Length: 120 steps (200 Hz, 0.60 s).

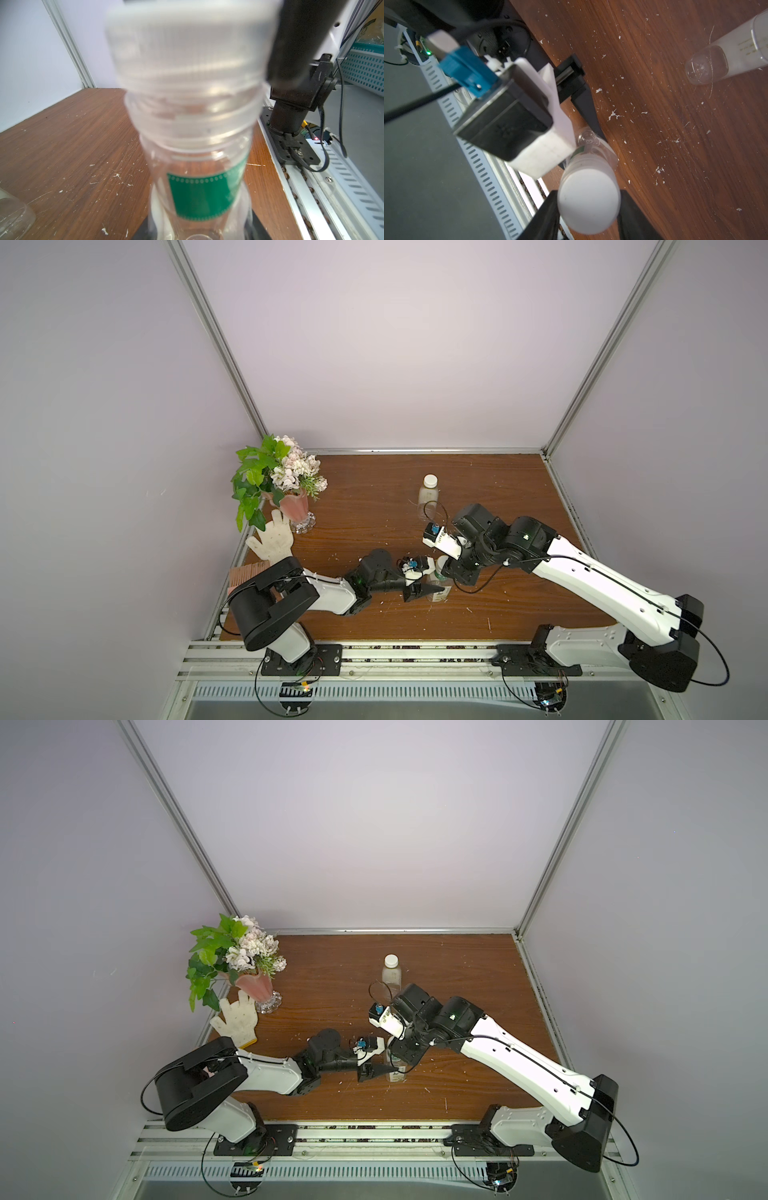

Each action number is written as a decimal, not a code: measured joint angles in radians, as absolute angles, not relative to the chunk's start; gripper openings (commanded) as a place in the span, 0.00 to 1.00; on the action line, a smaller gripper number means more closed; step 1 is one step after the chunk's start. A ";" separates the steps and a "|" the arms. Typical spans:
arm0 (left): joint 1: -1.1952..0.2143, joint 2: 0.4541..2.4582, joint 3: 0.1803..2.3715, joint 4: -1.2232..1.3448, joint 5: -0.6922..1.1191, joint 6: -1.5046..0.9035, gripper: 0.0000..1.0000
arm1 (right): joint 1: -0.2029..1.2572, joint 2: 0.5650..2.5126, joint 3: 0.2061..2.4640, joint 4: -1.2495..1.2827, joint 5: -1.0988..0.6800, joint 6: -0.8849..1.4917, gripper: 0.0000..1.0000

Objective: Screw on the bottle caps
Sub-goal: Screw the bottle cap onto the plastic bottle.

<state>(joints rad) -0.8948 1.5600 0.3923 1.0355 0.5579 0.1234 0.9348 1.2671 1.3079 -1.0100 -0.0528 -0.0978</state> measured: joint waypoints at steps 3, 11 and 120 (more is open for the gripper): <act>-0.895 1.560 0.392 1.035 0.556 0.123 0.46 | 0.935 1.267 1.308 -1.010 -0.052 -0.096 0.46; -0.895 1.560 0.392 1.035 0.548 0.123 0.46 | 0.935 1.268 1.308 -1.010 -0.051 -0.090 0.46; -0.897 1.559 0.416 1.018 0.374 0.121 0.45 | 0.935 1.326 1.355 -0.999 0.066 0.146 0.43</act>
<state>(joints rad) -0.8974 1.5593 0.4156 1.0180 0.3740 0.1215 0.9348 1.3262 1.3548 -0.9993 0.0662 0.1455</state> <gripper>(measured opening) 0.462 0.436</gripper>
